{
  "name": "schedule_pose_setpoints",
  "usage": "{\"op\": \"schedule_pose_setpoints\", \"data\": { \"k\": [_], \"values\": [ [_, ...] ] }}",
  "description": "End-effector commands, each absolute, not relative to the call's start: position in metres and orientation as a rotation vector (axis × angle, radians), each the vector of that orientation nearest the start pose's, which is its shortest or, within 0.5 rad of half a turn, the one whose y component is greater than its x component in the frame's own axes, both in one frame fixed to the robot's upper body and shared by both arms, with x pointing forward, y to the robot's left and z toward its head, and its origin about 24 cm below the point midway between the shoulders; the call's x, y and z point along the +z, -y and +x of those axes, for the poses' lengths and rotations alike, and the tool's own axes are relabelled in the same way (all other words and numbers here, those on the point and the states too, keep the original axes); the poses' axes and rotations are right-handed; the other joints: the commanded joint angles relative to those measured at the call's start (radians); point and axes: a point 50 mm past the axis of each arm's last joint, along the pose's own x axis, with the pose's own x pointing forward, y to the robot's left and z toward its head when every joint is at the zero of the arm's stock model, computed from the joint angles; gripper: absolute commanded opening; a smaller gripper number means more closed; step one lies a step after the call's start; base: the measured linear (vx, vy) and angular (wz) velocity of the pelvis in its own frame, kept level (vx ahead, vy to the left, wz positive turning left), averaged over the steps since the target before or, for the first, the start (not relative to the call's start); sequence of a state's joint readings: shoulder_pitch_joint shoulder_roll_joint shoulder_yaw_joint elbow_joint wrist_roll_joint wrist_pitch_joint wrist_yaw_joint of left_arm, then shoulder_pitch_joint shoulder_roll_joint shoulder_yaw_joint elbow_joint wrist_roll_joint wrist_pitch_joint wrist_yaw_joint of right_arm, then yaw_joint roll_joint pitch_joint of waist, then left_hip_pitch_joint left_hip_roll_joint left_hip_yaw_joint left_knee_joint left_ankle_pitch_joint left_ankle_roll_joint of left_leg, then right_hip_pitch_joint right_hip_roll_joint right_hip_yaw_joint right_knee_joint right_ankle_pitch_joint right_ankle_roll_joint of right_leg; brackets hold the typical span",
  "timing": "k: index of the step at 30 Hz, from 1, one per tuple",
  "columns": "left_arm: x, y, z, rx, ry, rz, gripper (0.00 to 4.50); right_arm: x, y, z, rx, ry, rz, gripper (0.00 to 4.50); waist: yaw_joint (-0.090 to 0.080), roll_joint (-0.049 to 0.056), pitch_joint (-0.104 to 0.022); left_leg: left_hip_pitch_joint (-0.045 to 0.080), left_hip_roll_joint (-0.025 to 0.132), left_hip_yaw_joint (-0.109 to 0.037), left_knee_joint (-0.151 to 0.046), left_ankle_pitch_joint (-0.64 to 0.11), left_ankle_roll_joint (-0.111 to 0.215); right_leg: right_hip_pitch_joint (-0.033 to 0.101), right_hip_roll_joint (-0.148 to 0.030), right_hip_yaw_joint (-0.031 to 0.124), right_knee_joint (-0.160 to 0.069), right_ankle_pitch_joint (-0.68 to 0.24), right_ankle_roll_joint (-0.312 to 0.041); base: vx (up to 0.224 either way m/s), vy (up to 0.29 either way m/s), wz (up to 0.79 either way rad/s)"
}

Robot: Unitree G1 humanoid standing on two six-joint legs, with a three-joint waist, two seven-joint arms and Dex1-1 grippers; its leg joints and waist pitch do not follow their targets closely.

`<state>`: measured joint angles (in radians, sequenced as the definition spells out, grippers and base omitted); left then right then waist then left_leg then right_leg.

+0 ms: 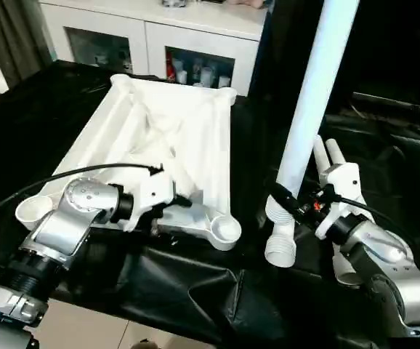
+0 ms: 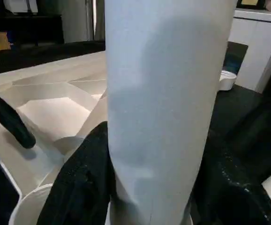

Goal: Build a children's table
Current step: Insert table leg to table base

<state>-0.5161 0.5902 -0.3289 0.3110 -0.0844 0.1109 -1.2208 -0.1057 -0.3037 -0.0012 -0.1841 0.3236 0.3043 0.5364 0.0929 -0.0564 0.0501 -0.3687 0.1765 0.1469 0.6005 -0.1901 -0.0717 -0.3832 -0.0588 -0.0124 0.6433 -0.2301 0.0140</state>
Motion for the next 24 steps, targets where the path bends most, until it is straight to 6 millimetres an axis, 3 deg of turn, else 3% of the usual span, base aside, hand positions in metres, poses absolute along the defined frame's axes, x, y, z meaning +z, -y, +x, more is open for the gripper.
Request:
{"op": "schedule_pose_setpoints", "data": {
  "k": [1,2,4,6,7,8,14,16,24],
  "values": [
    [0.088,-0.162,0.305,-1.363,-0.361,0.584,3.33,0.094,0.161,0.260,0.609,-0.012,0.039,1.88,0.004,0.012,-0.055,0.016,0.040,0.001,-0.082,-0.167,-0.017,0.036,-0.068,0.032,-0.071,-0.012,-0.203,0.000,0.000,0.00],
    [0.088,-0.163,0.305,-1.368,-0.364,0.591,3.19,0.093,0.159,0.259,0.599,-0.009,0.067,1.88,0.005,0.019,-0.055,0.015,0.040,-0.002,-0.083,-0.174,-0.022,0.036,-0.070,0.031,-0.070,-0.019,-0.204,0.000,0.000,0.00],
    [0.087,-0.164,0.308,-1.366,-0.363,0.606,3.13,0.092,0.158,0.260,0.575,-0.001,0.103,1.88,0.004,0.015,-0.054,0.016,0.041,-0.002,-0.084,-0.184,-0.024,0.035,-0.070,0.031,-0.072,-0.025,-0.205,0.000,0.000,0.00],
    [0.085,-0.164,0.309,-1.370,-0.367,0.617,3.04,0.092,0.158,0.261,0.552,0.005,0.111,1.88,0.003,0.020,-0.056,0.016,0.040,-0.002,-0.085,-0.191,-0.032,0.036,-0.068,0.031,-0.072,-0.017,-0.204,0.000,0.000,0.00],
    [0.083,-0.165,0.310,-1.377,-0.375,0.619,2.84,0.091,0.158,0.262,0.512,0.019,0.098,1.88,0.005,0.037,-0.055,0.018,0.040,-0.004,-0.085,-0.195,-0.042,0.032,-0.068,0.031,-0.073,-0.009,-0.204,0.000,0.000,0.00],
    [0.082,-0.165,0.310,-1.381,-0.379,0.618,2.77,0.091,0.159,0.262,0.491,0.028,0.088,1.88,0.004,0.028,-0.057,0.016,0.039,-0.003,-0.084,-0.192,-0.047,0.037,-0.068,0.031,-0.069,0.009,-0.207,0.000,0.000,0.00],
    [0.076,-0.165,0.309,-1.391,-0.404,0.611,2.32,0.089,0.162,0.258,0.443,0.049,0.137,1.88,0.007,0.034,-0.056,0.016,0.041,-0.003,-0.085,-0.191,-0.040,0.038,-0.070,0.032,-0.068,0.012,-0.213,0.000,0.000,0.00],
    [0.073,-0.165,0.309,-1.398,-0.413,0.606,2.14,0.090,0.163,0.259,0.429,0.053,0.170,1.88,0.006,0.030,-0.054,0.016,0.041,-0.002,-0.086,-0.197,-0.038,0.037,-0.070,0.032,-0.070,0.005,-0.215,0.000,0.000,0.00],
    [0.069,-0.163,0.311,-1.404,-0.419,0.585,1.53,0.090,0.163,0.259,0.412,0.059,0.184,1.88,0.005,0.035,-0.053,0.016,0.042,-0.003,-0.087,-0.202,-0.039,0.035,-0.071,0.033,-0.071,-0.004,-0.213,0.000,0.000,0.00]
  ]
}}
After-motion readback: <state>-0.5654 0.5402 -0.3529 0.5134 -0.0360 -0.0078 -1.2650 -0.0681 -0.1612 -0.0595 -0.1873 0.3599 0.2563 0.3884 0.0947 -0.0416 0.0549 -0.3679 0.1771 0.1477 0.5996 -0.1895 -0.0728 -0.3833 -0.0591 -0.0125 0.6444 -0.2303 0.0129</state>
